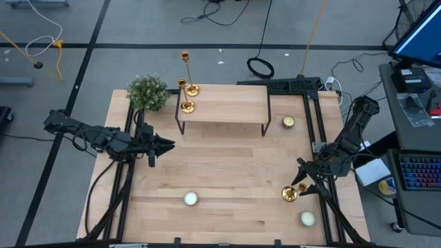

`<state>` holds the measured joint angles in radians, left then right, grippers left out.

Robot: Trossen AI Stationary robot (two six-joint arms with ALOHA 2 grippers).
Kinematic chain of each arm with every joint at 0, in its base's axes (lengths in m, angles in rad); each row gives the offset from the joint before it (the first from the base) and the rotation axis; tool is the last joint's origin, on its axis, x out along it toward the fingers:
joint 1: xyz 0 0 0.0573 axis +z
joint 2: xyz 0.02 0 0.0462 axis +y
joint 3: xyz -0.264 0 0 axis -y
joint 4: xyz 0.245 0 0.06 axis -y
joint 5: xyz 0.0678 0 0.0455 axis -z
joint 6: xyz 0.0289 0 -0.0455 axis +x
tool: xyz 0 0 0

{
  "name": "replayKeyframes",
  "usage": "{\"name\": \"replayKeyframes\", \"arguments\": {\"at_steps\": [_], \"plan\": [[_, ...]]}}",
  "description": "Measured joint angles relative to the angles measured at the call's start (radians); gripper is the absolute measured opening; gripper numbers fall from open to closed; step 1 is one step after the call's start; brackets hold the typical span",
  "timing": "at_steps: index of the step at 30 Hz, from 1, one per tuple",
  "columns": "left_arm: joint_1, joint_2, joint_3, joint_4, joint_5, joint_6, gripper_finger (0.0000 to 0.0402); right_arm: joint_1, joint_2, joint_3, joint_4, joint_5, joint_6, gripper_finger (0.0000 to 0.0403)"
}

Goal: Pick & Place candle stick holders
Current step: Put the gold candle holder on the shelf

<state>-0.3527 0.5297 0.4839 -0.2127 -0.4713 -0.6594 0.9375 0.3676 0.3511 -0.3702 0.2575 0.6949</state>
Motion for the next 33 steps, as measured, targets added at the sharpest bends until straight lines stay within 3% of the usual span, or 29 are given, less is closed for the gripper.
{"name": "replayKeyframes", "arguments": {"at_steps": [27, 33], "plan": [[0.000, 0.000, 0.000, 0.000, -0.001, 0.000, 0.0093, 0.000, 0.000, 0.000, 0.001, 0.003, -0.030, 0.0238], [0.000, 0.000, 0.000, 0.000, -0.001, 0.000, 0.0093, 0.000, 0.000, 0.000, 0.070, 0.004, -0.054, 0.0238]]}}
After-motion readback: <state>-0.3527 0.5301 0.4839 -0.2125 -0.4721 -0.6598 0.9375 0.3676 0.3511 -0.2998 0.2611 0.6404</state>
